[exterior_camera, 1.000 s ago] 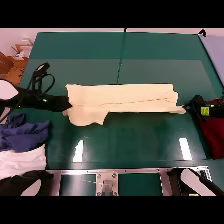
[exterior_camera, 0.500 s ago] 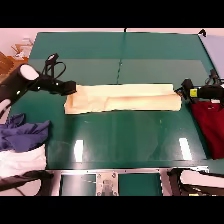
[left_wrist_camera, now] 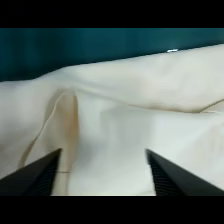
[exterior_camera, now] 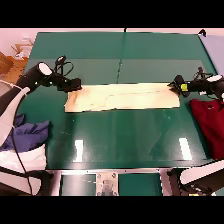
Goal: Fold the shirts.
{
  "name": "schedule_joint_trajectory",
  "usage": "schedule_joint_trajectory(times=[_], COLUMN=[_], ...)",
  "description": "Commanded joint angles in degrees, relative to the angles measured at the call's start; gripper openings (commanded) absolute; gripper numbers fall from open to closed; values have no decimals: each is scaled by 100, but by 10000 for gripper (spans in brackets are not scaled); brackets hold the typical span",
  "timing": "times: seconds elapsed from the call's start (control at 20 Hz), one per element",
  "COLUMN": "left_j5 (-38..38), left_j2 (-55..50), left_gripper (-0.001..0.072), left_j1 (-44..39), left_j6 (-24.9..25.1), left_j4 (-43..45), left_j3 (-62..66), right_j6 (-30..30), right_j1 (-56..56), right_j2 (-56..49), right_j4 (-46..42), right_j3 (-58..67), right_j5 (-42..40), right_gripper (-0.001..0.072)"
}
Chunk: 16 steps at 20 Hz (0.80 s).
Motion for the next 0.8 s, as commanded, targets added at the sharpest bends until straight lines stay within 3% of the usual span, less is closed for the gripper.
schedule_joint_trajectory(times=[0.0,0.05,0.15,0.25,0.4,0.6,0.75], left_j5=[-369,-466,-686,-938,-1185,-1388,-1408], left_j2=[-98,-98,-98,-98,-103,-101,-103], left_gripper=[681,681,681,681,681,680,680], left_j1=[33,76,240,361,372,356,140], left_j6=[-146,-271,-505,-658,-693,-684,-581], left_j4=[527,772,909,881,730,153,136], left_j3=[503,780,1281,1578,1639,1633,1633], right_j6=[-389,-389,-389,-413,-544,-1093,-1172], right_j1=[-284,-413,-664,-861,-935,-909,-780], right_j2=[-138,-138,-138,-214,-568,-1123,-1523], right_j4=[-203,-422,-772,-874,-861,223,374], right_j3=[680,879,1058,1056,1056,1056,1169], right_j5=[761,1067,1486,1659,1871,1991,2194], right_gripper=[314,317,443,510,510,507,486])
